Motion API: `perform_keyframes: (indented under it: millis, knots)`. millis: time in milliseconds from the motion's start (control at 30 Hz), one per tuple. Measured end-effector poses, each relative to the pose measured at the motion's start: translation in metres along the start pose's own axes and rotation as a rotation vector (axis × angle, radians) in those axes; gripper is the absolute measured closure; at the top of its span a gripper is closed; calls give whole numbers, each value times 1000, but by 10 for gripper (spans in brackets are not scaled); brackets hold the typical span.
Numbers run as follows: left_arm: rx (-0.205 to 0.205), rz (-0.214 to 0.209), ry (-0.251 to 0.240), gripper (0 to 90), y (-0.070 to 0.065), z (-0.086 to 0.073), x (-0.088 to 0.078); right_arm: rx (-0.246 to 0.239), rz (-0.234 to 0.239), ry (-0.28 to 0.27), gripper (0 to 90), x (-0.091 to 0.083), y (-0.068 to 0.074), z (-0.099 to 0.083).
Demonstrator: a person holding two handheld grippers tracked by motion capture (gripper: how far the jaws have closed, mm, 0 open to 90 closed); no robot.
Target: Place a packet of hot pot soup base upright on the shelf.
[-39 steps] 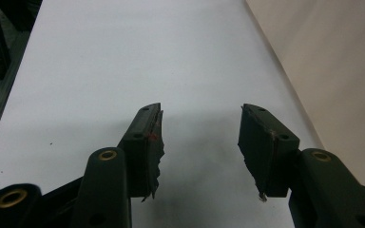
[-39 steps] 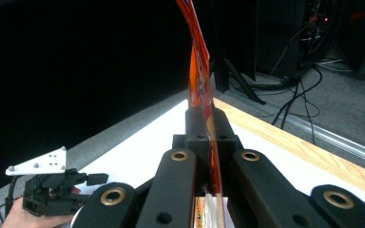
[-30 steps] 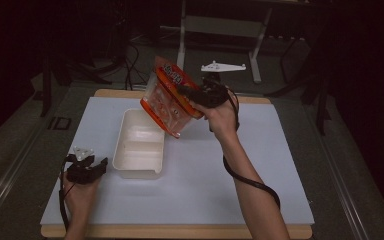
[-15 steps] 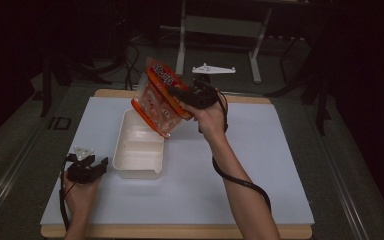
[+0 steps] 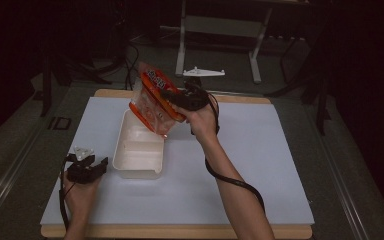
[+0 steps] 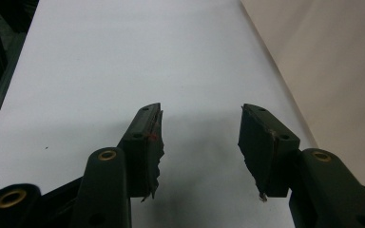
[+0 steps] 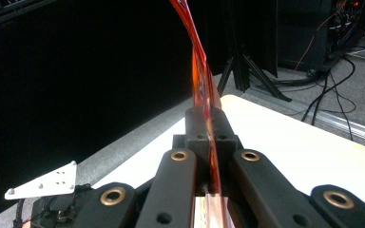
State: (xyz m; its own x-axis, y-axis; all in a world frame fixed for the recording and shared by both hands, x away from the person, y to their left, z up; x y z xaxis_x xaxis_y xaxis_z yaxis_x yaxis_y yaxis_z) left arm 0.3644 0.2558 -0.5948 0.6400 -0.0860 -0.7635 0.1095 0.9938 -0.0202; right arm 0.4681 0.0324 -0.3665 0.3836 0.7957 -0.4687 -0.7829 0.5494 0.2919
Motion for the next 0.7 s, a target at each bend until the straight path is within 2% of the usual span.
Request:
perform_keyframes:
  millis: [400, 567, 700]
  knots:
    - [1, -1, 0, 502, 0, 0, 0, 13, 23, 22, 900, 11, 9, -4]
    - [-1, 0, -3, 502, 0, 0, -1, 71, 61, 20, 900, 18, 12, -6]
    - [0, -1, 0, 502, 0, 0, 0, 59, 63, 22, 900, 17, 18, -2]
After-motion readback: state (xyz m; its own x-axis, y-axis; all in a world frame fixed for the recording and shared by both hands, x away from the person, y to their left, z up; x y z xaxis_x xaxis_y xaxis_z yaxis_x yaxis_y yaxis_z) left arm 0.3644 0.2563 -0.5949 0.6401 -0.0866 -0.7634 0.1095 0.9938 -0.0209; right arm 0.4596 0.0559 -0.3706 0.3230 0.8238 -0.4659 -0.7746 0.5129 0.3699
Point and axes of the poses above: each handheld gripper's, and its own axes: x roughly forward along the jaws, z roughly out of its top, y roughly to its left, the point moved 10 cm from there along x, roughly forward along the jaws, and after that the axes turned 9 degrees about y, right-handed, at the moved point
